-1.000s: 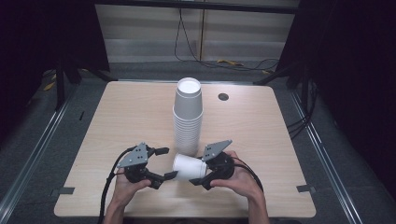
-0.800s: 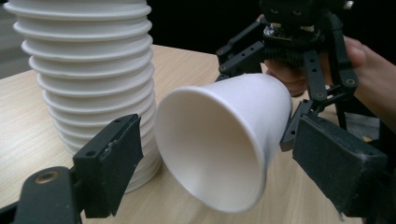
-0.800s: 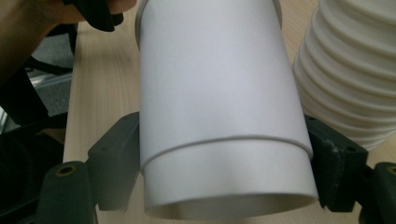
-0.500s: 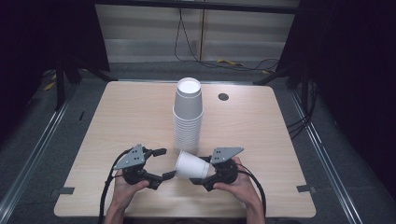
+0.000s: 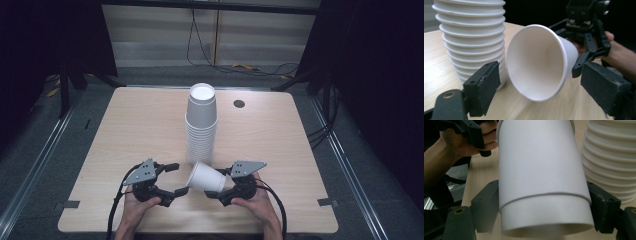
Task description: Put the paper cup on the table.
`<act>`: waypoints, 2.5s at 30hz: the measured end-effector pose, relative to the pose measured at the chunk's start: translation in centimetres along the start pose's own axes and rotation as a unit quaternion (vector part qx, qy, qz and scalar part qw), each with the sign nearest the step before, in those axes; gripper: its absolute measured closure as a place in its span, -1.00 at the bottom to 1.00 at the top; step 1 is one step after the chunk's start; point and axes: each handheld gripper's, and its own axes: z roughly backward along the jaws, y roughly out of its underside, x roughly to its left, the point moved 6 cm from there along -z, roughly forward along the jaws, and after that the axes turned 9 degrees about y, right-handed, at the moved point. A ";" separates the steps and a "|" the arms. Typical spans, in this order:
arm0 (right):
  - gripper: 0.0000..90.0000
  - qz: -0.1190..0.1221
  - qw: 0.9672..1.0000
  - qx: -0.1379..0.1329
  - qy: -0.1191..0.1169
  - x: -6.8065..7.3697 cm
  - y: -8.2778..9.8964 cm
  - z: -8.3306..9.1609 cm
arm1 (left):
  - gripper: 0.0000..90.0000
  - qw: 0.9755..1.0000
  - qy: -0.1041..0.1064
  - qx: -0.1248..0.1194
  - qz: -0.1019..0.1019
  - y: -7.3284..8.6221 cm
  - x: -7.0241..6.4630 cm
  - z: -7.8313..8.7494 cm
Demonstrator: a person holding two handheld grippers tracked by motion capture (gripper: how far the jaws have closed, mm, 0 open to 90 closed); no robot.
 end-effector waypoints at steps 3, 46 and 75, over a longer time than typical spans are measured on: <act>-0.51 -0.007 1.000 -0.012 -0.007 0.0 0.0 0.0 | -0.65 1.000 0.002 0.000 0.002 0.0 -0.1 -0.1; -0.51 0.003 0.994 -0.081 -0.079 1.6 -0.7 -0.5 | -1.00 0.999 0.043 0.003 0.011 -0.1 -0.3 -2.2; -0.54 0.013 0.994 -0.064 -0.085 1.9 -0.7 -1.0 | -0.88 0.998 0.063 0.012 0.000 -0.9 -0.7 -2.7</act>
